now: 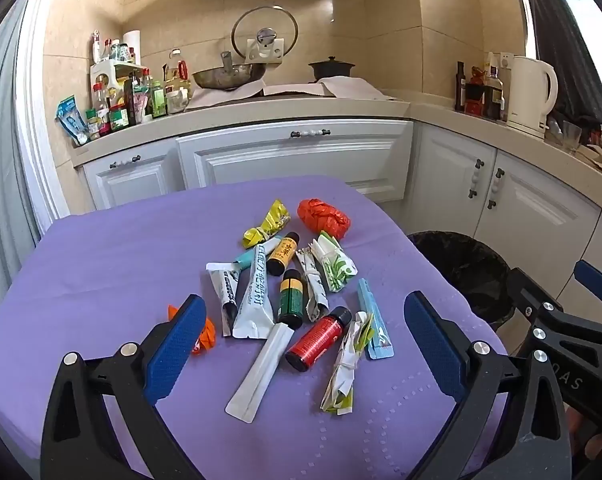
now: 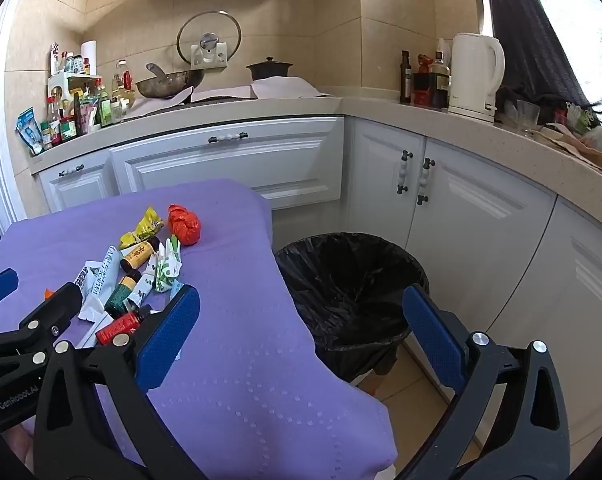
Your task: Collect trash
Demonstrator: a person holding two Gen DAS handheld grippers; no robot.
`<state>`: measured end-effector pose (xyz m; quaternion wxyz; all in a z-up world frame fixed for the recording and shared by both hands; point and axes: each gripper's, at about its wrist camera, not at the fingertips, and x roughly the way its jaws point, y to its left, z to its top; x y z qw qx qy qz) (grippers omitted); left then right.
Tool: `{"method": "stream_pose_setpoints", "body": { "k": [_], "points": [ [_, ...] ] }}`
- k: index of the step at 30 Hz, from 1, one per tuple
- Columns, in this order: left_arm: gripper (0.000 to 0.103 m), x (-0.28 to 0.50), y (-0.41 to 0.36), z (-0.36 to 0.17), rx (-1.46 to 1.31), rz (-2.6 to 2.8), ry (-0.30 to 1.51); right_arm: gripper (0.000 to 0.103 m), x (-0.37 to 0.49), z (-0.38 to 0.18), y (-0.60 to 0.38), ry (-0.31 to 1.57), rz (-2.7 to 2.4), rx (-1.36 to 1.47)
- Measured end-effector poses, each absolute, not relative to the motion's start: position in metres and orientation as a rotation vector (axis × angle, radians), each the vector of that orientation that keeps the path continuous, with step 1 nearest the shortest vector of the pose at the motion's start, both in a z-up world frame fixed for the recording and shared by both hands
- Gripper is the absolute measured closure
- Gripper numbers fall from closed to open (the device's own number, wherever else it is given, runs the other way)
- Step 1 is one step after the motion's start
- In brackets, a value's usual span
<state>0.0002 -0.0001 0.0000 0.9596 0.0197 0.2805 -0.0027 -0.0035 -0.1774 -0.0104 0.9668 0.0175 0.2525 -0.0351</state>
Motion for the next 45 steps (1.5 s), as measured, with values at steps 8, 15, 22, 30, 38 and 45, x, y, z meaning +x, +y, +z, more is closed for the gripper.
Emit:
{"method": "stream_pose_setpoints", "body": {
  "k": [8,15,22,30,38,45],
  "points": [
    [0.007,-0.005,-0.004,0.003,0.041,0.002,0.553,0.004,-0.004,-0.009,-0.179,0.509,-0.069,0.038],
    [0.007,-0.004,-0.002,0.003,0.043,-0.004,0.553,0.004,-0.004,-0.008,-0.179,0.509,-0.070,0.038],
    [0.007,-0.003,-0.003,0.007,0.038,0.001,0.555,0.004,-0.003,-0.009,-0.180,0.510,-0.070,0.039],
    [0.007,0.001,-0.002,0.006,0.037,-0.004,0.560,0.004,-0.002,-0.009,-0.180,0.512,-0.070,0.037],
    [0.007,0.002,-0.002,0.005,0.032,-0.002,0.563,0.004,-0.001,-0.009,-0.182,0.512,-0.072,0.037],
    [0.007,0.003,-0.002,0.004,0.035,-0.002,0.568,0.004,0.001,-0.011,-0.187,0.515,-0.073,0.037]
  ]
}}
